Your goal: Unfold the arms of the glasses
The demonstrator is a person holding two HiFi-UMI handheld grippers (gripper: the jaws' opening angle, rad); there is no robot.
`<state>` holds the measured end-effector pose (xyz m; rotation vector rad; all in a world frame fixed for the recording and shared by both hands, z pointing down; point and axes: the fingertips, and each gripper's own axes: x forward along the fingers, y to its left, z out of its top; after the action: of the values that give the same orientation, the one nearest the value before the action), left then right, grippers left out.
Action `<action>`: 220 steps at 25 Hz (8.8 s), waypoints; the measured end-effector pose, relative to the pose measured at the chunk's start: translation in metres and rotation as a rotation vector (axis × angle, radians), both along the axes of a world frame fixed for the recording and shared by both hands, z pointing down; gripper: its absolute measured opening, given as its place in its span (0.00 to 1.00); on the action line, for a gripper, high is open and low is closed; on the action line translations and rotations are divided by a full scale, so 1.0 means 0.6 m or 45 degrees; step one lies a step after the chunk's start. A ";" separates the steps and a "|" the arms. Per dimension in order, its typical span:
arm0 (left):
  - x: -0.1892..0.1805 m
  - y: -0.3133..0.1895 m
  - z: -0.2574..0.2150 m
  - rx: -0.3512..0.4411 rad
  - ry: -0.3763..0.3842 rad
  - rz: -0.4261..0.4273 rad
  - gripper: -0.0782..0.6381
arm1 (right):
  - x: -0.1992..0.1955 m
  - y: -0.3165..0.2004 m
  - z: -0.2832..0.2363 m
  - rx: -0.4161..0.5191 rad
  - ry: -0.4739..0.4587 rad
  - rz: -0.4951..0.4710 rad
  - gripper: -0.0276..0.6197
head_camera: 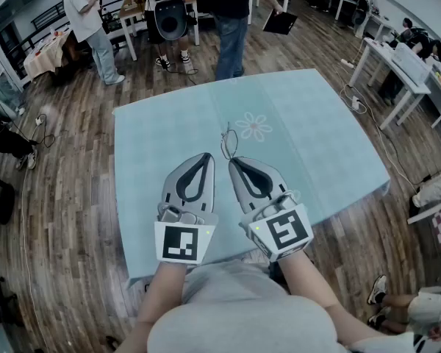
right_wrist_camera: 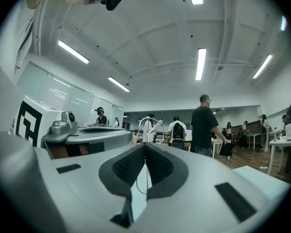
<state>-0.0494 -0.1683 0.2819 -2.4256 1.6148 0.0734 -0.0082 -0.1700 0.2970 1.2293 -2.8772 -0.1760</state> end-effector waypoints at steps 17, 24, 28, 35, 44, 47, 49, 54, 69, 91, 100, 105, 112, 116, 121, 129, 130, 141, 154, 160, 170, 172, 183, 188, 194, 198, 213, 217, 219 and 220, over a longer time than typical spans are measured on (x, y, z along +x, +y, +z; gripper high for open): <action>-0.023 -0.017 0.007 -0.009 -0.006 0.005 0.12 | -0.016 -0.024 0.006 -0.012 0.004 -0.036 0.06; -0.023 -0.023 0.011 -0.029 0.000 0.015 0.12 | -0.012 -0.030 0.012 -0.135 -0.075 -0.120 0.06; -0.024 -0.024 0.015 -0.031 0.008 0.017 0.12 | -0.010 -0.033 0.013 -0.201 -0.115 -0.171 0.06; -0.025 -0.023 0.019 -0.040 0.013 0.028 0.12 | -0.006 -0.036 0.017 -0.331 -0.185 -0.241 0.06; -0.038 -0.016 0.019 -0.029 0.029 0.028 0.12 | -0.009 -0.030 0.024 -0.484 -0.211 -0.351 0.06; -0.034 -0.015 0.019 -0.032 0.032 0.028 0.12 | -0.005 -0.030 0.023 -0.548 -0.248 -0.400 0.06; -0.032 -0.016 0.019 -0.034 0.036 0.030 0.12 | -0.001 -0.032 0.024 -0.598 -0.272 -0.427 0.06; -0.033 -0.015 0.018 -0.036 0.045 0.032 0.12 | -0.004 -0.030 0.036 -0.684 -0.265 -0.467 0.06; -0.036 -0.015 0.029 -0.058 0.029 0.066 0.12 | -0.011 -0.020 0.045 -0.908 -0.364 -0.625 0.06; -0.027 -0.013 0.068 -0.243 0.210 0.313 0.25 | 0.010 0.004 0.058 -1.242 -0.692 -0.856 0.06; -0.004 0.000 0.076 -0.272 0.189 0.438 0.36 | 0.019 0.021 0.055 -1.394 -0.799 -1.007 0.06; 0.002 0.002 0.087 -0.267 0.157 0.488 0.36 | 0.020 0.031 0.062 -1.441 -0.794 -1.046 0.06; 0.005 0.007 0.088 -0.349 0.372 0.793 0.36 | 0.016 0.048 0.063 -1.490 -0.793 -1.135 0.06; 0.008 0.017 0.078 -0.370 0.512 0.947 0.36 | 0.017 0.064 0.059 -1.506 -0.781 -1.210 0.06; 0.016 0.020 0.074 -0.376 0.534 0.988 0.36 | 0.020 0.070 0.059 -1.522 -0.763 -1.229 0.06; 0.008 0.020 0.066 -0.349 0.541 0.959 0.28 | 0.020 0.066 0.061 -1.526 -0.762 -1.200 0.06; 0.005 0.020 0.064 -0.348 0.541 0.955 0.28 | 0.020 0.065 0.060 -1.525 -0.764 -1.193 0.06; -0.020 0.028 0.073 -0.373 0.595 0.967 0.22 | 0.028 0.052 0.075 -1.512 -0.780 -1.124 0.06; -0.040 0.046 0.074 -0.380 0.607 0.983 0.18 | 0.038 0.039 0.086 -1.503 -0.807 -1.033 0.06; -0.049 0.057 0.081 -0.386 0.605 0.979 0.17 | 0.044 0.030 0.095 -1.497 -0.823 -0.981 0.06; -0.060 0.089 0.094 -0.406 0.580 0.995 0.16 | 0.055 0.018 0.109 -1.497 -0.855 -0.883 0.06; -0.062 0.098 0.097 -0.414 0.572 1.007 0.16 | 0.056 0.014 0.111 -1.492 -0.866 -0.862 0.06; -0.054 0.148 0.118 -0.474 0.501 1.078 0.16 | 0.068 0.003 0.121 -1.482 -0.894 -0.785 0.06; -0.048 0.162 0.122 -0.492 0.469 1.114 0.16 | 0.066 0.000 0.123 -1.481 -0.900 -0.764 0.06; -0.038 0.174 0.130 -0.512 0.420 1.146 0.16 | 0.070 -0.007 0.127 -1.473 -0.928 -0.717 0.06; -0.031 0.178 0.132 -0.520 0.395 1.159 0.16 | 0.073 -0.012 0.129 -1.464 -0.945 -0.686 0.06; -0.036 0.166 0.141 -0.529 0.378 1.068 0.27 | 0.073 0.001 0.120 -1.468 -0.934 -0.741 0.06; -0.034 0.149 0.148 -0.538 0.382 0.987 0.45 | 0.073 0.003 0.115 -1.469 -0.939 -0.766 0.06; -0.036 0.145 0.153 -0.531 0.383 0.969 0.45 | 0.072 0.004 0.117 -1.469 -0.942 -0.773 0.06; -0.037 0.144 0.157 -0.529 0.378 0.964 0.45 | 0.071 0.004 0.119 -1.468 -0.947 -0.774 0.06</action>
<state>-0.0714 -0.0819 0.3761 -3.3571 0.7427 0.2503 0.0346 -0.1673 0.3686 0.1706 -2.7568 1.9431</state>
